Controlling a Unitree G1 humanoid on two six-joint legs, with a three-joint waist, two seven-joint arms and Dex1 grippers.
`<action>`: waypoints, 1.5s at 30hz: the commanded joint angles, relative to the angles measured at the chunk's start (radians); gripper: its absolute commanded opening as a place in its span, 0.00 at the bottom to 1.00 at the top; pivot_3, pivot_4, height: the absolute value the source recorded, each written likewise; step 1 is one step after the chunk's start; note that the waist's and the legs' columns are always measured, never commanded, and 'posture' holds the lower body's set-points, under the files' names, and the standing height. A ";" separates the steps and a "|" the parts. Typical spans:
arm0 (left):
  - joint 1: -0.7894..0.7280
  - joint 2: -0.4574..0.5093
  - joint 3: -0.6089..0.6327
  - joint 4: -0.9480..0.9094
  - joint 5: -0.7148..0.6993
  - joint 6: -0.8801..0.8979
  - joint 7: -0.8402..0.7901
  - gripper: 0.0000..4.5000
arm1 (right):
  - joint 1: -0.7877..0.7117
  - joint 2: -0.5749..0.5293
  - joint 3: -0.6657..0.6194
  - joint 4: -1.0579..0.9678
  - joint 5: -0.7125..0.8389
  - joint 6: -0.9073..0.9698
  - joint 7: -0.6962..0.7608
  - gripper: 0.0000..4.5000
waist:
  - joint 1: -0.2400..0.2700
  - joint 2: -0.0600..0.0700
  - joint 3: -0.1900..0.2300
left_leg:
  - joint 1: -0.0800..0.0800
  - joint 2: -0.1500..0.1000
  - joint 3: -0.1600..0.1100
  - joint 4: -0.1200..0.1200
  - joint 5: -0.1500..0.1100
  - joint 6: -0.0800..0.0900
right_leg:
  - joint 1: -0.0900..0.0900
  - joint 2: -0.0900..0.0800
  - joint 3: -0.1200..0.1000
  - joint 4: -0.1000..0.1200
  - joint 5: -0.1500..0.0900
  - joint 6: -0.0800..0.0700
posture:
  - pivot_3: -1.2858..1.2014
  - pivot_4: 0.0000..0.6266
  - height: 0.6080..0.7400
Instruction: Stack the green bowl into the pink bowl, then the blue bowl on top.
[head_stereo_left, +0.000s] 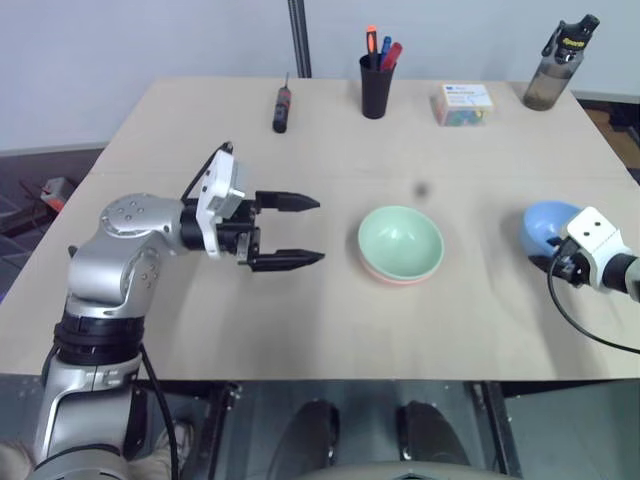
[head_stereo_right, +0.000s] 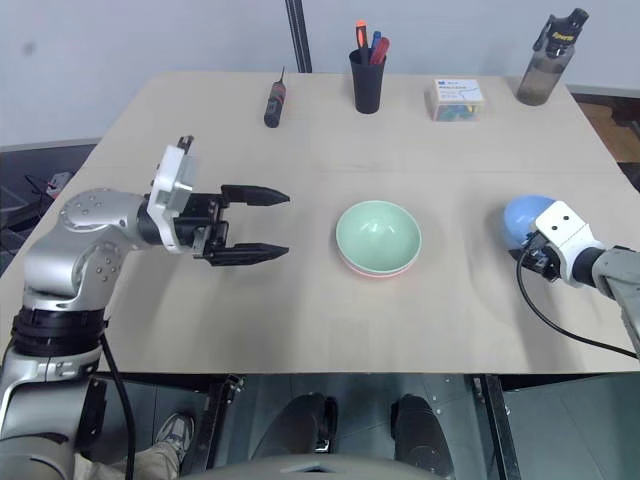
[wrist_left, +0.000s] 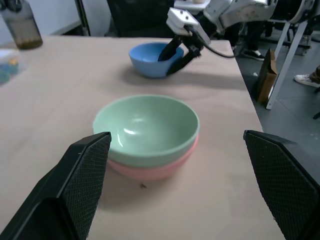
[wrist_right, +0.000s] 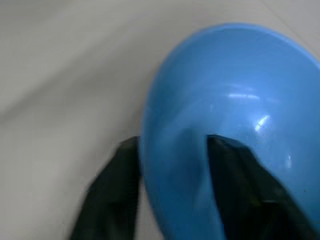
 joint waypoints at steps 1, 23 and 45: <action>0.032 0.023 0.058 -0.079 -0.043 0.014 0.043 1.00 | -0.026 0.001 -0.012 -0.012 -0.013 -0.001 0.030 0.12 | 0.000 0.000 0.000 | 0.000 0.000 0.000 0.000 0.000 0.000 | 0.000 0.000 0.000 0.000 0.000 0.000 | 0.52 0.24 1.00; 0.163 0.018 0.122 -0.099 -0.045 -0.039 0.188 1.00 | -0.241 0.206 0.249 -0.509 0.090 0.156 0.092 0.17 | 0.017 -0.001 0.001 | -0.005 -0.004 0.001 0.000 0.001 -0.003 | -0.007 -0.005 0.001 0.000 0.000 0.000 | 0.52 0.24 1.00; 0.195 0.000 0.112 -0.133 -0.065 -0.043 0.256 1.00 | -0.146 0.250 -0.100 -0.775 0.482 0.395 -0.014 0.97 | 0.001 0.000 0.001 | -0.004 -0.001 0.002 -0.002 -0.001 0.000 | -0.007 -0.002 0.002 0.001 0.000 0.000 | 0.52 0.24 1.00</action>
